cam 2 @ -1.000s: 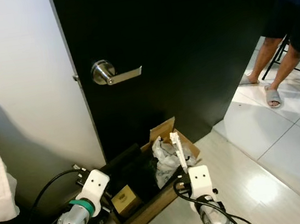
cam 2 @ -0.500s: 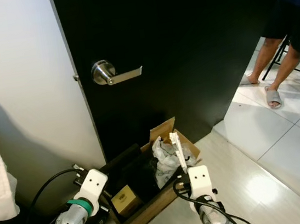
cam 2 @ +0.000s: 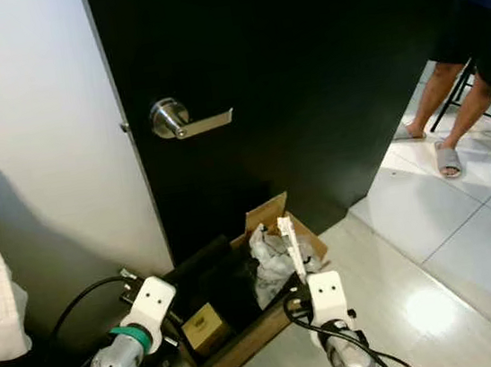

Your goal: Clean up the room

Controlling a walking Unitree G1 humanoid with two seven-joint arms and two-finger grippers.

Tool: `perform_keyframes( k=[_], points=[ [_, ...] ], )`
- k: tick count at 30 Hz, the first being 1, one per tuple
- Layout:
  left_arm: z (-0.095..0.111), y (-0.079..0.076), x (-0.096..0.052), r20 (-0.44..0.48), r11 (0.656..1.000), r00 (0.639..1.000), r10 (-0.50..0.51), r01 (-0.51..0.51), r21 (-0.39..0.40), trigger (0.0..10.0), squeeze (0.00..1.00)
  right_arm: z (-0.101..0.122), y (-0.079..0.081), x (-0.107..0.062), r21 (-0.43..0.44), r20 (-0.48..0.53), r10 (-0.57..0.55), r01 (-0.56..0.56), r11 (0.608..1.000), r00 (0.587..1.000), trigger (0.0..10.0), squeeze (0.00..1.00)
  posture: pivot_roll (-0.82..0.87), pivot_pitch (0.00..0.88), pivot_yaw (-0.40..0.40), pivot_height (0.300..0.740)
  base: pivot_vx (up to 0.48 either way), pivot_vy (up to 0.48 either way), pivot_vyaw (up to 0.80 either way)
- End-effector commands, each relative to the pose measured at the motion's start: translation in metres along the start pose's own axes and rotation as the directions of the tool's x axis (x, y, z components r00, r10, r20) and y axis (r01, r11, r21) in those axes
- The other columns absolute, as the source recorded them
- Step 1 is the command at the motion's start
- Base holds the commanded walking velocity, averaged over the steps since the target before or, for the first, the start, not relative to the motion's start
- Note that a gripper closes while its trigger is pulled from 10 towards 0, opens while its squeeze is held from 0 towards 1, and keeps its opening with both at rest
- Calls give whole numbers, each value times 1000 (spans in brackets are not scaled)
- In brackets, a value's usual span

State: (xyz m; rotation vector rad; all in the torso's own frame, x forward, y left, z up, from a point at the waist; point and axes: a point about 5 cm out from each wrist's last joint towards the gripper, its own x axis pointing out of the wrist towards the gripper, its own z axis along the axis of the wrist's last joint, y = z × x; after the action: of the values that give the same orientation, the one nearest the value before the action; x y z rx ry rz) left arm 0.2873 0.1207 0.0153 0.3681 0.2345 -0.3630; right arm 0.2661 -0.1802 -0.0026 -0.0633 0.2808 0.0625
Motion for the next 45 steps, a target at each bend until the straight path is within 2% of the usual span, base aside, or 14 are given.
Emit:
perform_keyframes(
  k=[1, 26, 29, 37, 45],
  points=[
    [-4, -1, -1, -18, 1000, 1000, -4, 4, 10, 10000, 0, -7, -1, -3, -2, -29, -2, 2, 1000, 1000, 10000, 0, -66, 21, 24, 726, 0, -412, 0],
    [-5, 0, -2, -21, 1000, 1000, 1, -1, 10, 10000, 0, -7, 0, -4, 2, -30, -1, 2, 1000, 1000, 10000, 0, -64, 25, 27, 726, 0, -425, 0],
    [-5, 1, -1, -27, 1000, 1000, 13, -13, -20, 10000, 0, -7, 1, -4, 1, -29, 2, -2, 1000, 1000, 10000, 0, -65, 27, 28, 726, 0, 0, 0],
    [-5, 2, -1, -29, 1000, 999, 17, -18, -18, 10000, 0, -7, 2, -4, 7, -20, 10, -9, 1000, 1000, 10000, 0, -65, 28, 29, 726, 0, 0, 693],
    [-5, 2, -1, -29, 999, 999, 23, -24, -24, 10000, 0, -7, 0, -4, 7, -25, -7, 8, 1000, 1000, 10000, 0, -67, 30, 31, 726, 0, 0, 0]
  ],
)
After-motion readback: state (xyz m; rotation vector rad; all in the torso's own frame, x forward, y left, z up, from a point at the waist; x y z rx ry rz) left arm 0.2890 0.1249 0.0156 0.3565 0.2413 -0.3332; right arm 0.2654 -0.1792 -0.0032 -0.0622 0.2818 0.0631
